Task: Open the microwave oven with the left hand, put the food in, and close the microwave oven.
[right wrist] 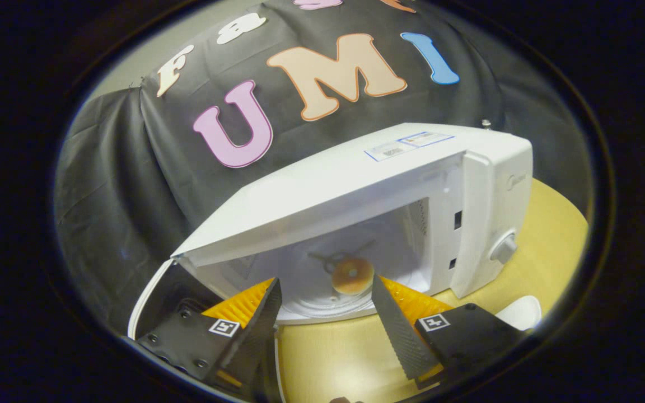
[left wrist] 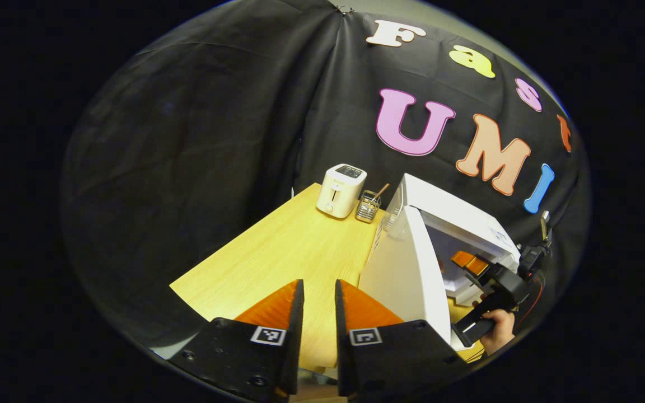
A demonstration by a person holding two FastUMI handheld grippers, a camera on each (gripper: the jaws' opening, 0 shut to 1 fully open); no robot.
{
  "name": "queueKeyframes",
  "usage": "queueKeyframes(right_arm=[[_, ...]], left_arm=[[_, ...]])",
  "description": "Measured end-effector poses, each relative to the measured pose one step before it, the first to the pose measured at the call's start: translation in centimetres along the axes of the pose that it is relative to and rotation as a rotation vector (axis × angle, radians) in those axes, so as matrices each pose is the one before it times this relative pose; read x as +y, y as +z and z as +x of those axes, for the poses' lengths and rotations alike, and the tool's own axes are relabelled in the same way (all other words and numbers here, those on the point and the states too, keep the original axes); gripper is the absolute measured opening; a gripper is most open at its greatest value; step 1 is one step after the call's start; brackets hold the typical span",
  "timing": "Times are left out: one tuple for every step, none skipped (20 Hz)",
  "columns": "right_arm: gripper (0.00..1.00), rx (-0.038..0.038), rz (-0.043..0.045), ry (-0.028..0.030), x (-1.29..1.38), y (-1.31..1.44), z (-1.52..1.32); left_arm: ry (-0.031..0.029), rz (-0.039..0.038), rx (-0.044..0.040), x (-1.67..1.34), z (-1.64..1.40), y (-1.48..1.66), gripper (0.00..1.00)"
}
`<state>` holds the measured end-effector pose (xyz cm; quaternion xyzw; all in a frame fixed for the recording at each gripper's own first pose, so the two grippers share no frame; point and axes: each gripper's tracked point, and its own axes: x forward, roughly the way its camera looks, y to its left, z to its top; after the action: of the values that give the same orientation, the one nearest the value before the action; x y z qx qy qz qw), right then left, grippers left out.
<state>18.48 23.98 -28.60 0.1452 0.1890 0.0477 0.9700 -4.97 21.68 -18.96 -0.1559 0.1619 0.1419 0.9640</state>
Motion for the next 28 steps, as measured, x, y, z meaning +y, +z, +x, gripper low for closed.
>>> queueKeyframes(right_arm=[[0.99,0.00178,-0.00303,0.00288,0.049,0.137,-0.631],[0.99,0.00156,-0.00832,0.00033,0.006,0.108,-0.711],[0.99,-0.00224,-0.01187,0.00129,0.027,0.274,-0.69],[0.99,-0.00108,-0.01213,-0.00107,0.022,0.275,-0.692],[0.99,0.00807,-0.0101,-0.00296,-0.07,0.189,-0.579],[0.99,0.00718,-0.00793,-0.00393,-0.089,0.182,-0.778],[0.99,0.00023,-0.00546,-0.00469,-0.141,0.281,-0.667],[0.99,-0.00651,-0.00186,-0.00429,-0.171,0.469,-0.721],[0.91,-0.00991,0.00241,-0.00599,-0.254,0.485,-0.686],[0.91,-0.00827,0.00577,-0.00584,-0.312,0.275,-0.689],[0.91,-0.0031,0.00549,-0.00872,-0.307,0.296,-0.656],[0.91,-0.00282,0.0045,-0.01127,-0.363,0.153,-0.763],[0.91,-0.00424,0.00499,-0.00899,-0.374,0.321,-0.622],[0.91,-0.00558,0.00315,-0.00975,-0.319,0.169,-0.614],[0.91,-0.00514,-0.00164,-0.00675,-0.372,0.2,-0.542],[0.9,-0.00653,-0.00689,-0.00628,-0.335,0.095,-0.504],[0.9,-0.007,-0.01178,-0.00818,-0.414,0.087,-0.482],[0.9,-0.00209,-0.01172,-0.00678,-0.451,-0.074,-0.525],[0.9,0.00042,-0.01014,-0.00578,-0.421,-0.141,-0.422],[0.91,0.00136,-0.01129,-0.00604,-0.516,-0.151,-0.506],[0.91,-0.00039,-0.01043,-0.0058,-0.464,-0.138,-0.477],[0.99,0.00097,-0.01084,-0.00808,-0.581,-0.26,-0.628],[0.99,0.0052,-0.00848,-0.00843,-0.614,-0.28,-0.547],[0.91,0.00333,-0.00561,-0.00774,-0.636,-0.309,-0.369],[0.99,0.00285,-0.0063,-0.00864,-0.69,-0.157,-0.253],[0.99,0.0046,-0.00506,-0.00595,-0.631,-0.087,-0.359],[0.99,0.0049,-0.00545,-0.0039,-0.599,0.038,-0.148],[0.99,0.00213,-0.00593,-0.00372,-0.608,0.127,-0.133]], left_arm=[[-0.00202,0.00311,0.01038,-0.021,0.162,-0.371,0.12],[-0.00281,0.00312,0.0071,-0.031,-0.035,-0.267,0.15],[-0.00483,0.00542,0.00694,-0.249,-0.083,-0.363,0.08],[-0.00005,0.00863,0.00217,0.026,-0.071,-0.17,0.05],[-0.00331,0.00903,0.00317,-0.014,0.146,-0.126,0.01],[-0.00391,0.00764,0.00039,-0.043,-0.198,-0.2,0.05],[-0.00885,0.00738,0.00107,-0.193,0.031,-0.065,0.0],[-0.00706,0.00905,0.00333,-0.159,-0.112,-0.241,0.01],[-0.0082,0.00872,0.01051,-0.162,0.027,-0.456,0.01],[-0.00666,0.00831,0.01441,-0.111,0.004,-0.503,0.01],[-0.00633,0.00722,0.01217,-0.133,-0.006,-0.426,0.01],[-0.00338,0.00397,0.0103,-0.086,-0.111,-0.271,0.01],[-0.00705,0.00407,0.00587,-0.129,0.035,-0.135,0.0],[-0.0097,0.00247,0.00092,-0.221,-0.128,-0.095,0.01],[-0.01259,0.00193,0.00863,-0.29,0.005,-0.281,0.01],[-0.00793,0.00257,0.01413,-0.198,-0.018,-0.508,0.01],[-0.00534,0.00527,0.01504,-0.178,0.165,-0.413,0.0],[-0.00675,0.00496,0.01001,-0.237,-0.037,-0.315,0.01],[-0.00832,0.00425,0.0057,-0.322,-0.002,-0.086,0.02],[-0.00823,0.00528,0.00142,-0.385,-0.057,-0.065,0.01],[-0.00835,0.0053,0.00315,-0.432,0.061,-0.111,0.01],[-0.01033,0.00662,0.0109,-0.494,-0.022,-0.333,0.01],[-0.00929,0.00931,0.01051,-0.597,0.023,-0.421,0.01],[0.00489,0.01027,0.00318,-0.283,-0.004,-0.164,0.01],[-0.004,0.00071,0.00066,-0.368,-0.059,-0.033,0.01],[-0.00765,-0.00198,0.00066,-0.686,0.056,-0.102,0.0],[-0.00375,0.00654,0.00575,-0.597,-0.002,-0.36,0.0],[-0.00536,0.00953,0.00712,-0.661,0.02,-0.331,0.01]])
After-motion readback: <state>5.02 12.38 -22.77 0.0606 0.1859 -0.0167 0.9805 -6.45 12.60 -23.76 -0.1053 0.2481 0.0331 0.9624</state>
